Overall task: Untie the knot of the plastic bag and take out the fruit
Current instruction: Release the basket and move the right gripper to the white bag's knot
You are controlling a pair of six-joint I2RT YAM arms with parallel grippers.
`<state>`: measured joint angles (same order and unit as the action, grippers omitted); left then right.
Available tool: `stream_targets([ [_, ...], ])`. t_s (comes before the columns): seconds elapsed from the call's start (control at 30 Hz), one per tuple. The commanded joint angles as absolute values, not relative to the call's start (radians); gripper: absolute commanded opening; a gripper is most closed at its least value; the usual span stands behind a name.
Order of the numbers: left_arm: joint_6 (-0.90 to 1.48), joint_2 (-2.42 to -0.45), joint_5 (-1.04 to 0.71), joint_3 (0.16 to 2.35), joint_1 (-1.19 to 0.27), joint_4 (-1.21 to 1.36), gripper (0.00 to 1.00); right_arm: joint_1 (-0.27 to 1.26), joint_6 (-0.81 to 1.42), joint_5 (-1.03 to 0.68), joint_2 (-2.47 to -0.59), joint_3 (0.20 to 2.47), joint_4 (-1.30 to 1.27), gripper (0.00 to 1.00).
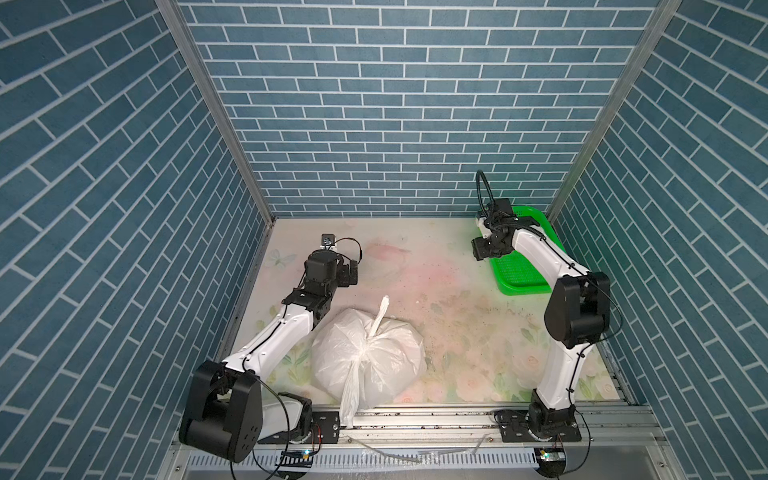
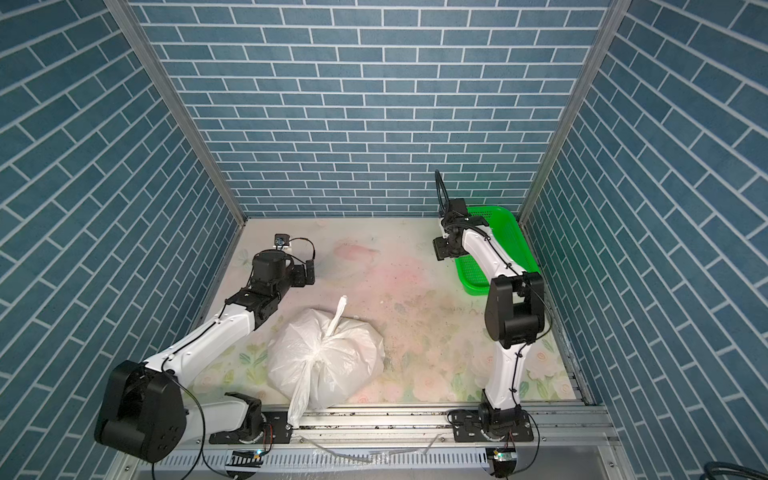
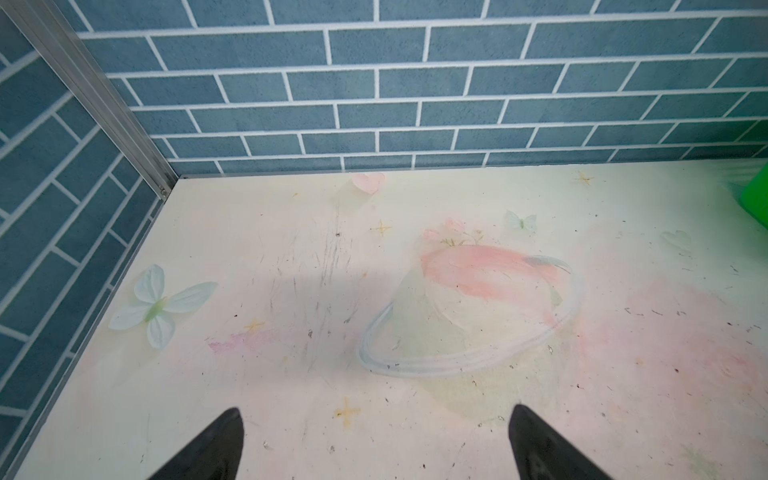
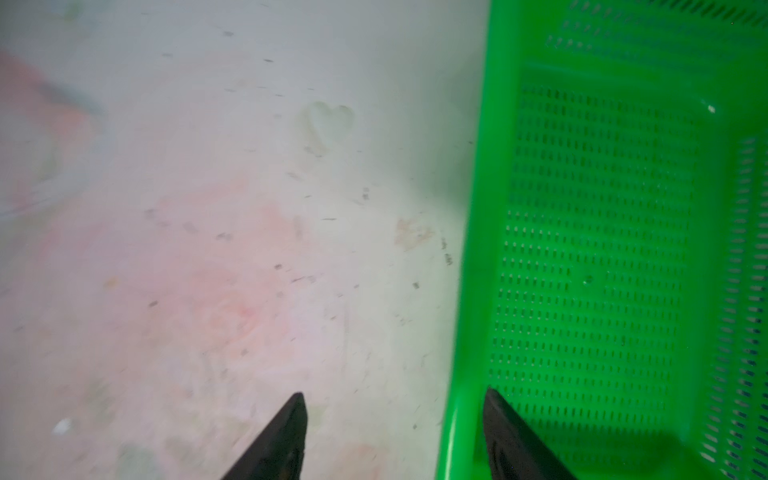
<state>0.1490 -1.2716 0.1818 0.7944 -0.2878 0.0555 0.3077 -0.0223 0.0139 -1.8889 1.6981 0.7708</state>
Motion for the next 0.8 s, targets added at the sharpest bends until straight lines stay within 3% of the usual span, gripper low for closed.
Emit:
stream_targets([
  [0.0,0.195,-1.235,0.199,0.795,-0.285,0.009,1.00,0.402,-0.011,-0.121,-1.759,1.614,0.802,0.69],
  [0.33,0.232,-1.141,0.190,0.747,-0.241,-0.078,1.00,0.786,-0.035,-0.317,-1.572,1.379,0.629,0.70],
  [0.77,0.238,-1.068,0.159,0.709,-0.194,-0.148,1.00,1.029,-0.106,-0.377,-1.712,1.410,0.586,0.67],
])
